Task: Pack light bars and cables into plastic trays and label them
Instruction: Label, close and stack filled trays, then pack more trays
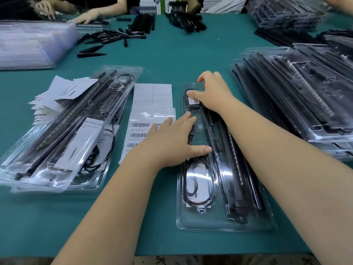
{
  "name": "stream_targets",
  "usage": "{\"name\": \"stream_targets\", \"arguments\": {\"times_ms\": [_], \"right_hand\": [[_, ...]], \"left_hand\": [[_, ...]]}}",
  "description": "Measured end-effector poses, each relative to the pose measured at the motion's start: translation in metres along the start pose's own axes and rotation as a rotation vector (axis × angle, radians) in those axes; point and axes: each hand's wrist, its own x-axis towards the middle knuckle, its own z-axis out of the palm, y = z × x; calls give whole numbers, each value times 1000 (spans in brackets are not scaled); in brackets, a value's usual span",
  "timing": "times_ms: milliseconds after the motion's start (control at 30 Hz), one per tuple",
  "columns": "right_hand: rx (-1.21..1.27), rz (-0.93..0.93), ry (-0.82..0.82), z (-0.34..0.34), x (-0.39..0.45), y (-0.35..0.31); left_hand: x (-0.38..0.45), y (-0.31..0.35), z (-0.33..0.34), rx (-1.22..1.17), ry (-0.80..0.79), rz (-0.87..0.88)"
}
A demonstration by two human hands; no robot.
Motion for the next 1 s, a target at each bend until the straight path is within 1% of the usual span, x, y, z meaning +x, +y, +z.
{"name": "stream_targets", "arguments": {"times_ms": [100,267,467,633,800,867,933,967,1000], "right_hand": [[-109,10,2,1,7,-3],[-213,-4,11,3,13,-4],[-287,-99,-116,-2,11,-1],[-236,-153,-206,-6,4,5],[-175,-176,-220,-5,-3,8],[-181,-174,-260,-7,-4,9],[-86,-135,-304,-12,-3,9],[19,-107,-277,-15,0,8],[126,-73,-212,-17,5,7]], "left_hand": [[0,0,0,5,-1,1],[1,0,1,8,-6,1],[1,1,0,19,-19,-2],[0,2,-1,19,-22,-10],[0,3,-1,4,-28,-17],[-1,2,-1,4,-26,-14],[-1,2,-2,1,-25,-12],[-1,2,-3,2,-24,-12],[-1,2,-3,4,-25,-12]]}}
